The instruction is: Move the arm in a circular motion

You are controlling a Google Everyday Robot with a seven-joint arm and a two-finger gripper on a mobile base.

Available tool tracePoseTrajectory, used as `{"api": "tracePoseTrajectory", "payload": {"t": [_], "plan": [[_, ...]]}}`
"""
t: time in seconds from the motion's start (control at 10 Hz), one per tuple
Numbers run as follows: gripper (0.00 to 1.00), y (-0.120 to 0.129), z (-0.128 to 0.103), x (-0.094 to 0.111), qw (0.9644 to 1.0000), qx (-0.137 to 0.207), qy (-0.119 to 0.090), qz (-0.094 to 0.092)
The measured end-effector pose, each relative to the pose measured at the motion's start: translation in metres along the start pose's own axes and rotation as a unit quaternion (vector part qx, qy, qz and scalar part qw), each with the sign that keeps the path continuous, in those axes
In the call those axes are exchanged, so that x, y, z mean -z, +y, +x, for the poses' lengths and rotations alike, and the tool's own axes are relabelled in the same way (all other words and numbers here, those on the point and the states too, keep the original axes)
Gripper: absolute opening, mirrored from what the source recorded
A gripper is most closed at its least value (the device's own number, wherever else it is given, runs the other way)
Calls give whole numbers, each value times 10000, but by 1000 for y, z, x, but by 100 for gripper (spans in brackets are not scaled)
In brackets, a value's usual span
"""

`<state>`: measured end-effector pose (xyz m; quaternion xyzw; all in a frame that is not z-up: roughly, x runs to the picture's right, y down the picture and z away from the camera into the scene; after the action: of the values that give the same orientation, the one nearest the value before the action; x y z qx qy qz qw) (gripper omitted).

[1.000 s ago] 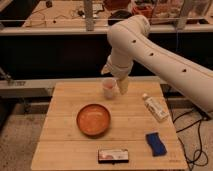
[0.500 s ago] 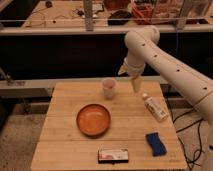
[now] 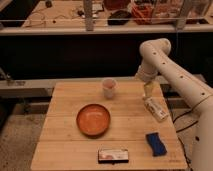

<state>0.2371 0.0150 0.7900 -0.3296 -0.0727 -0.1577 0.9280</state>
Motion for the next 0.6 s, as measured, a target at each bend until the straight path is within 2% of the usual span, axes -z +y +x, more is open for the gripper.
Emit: {"api": "tracePoseTrajectory", "payload": {"t": [0.6], "plan": [[80,67,12,6,9985,-513,165,-130]]}}
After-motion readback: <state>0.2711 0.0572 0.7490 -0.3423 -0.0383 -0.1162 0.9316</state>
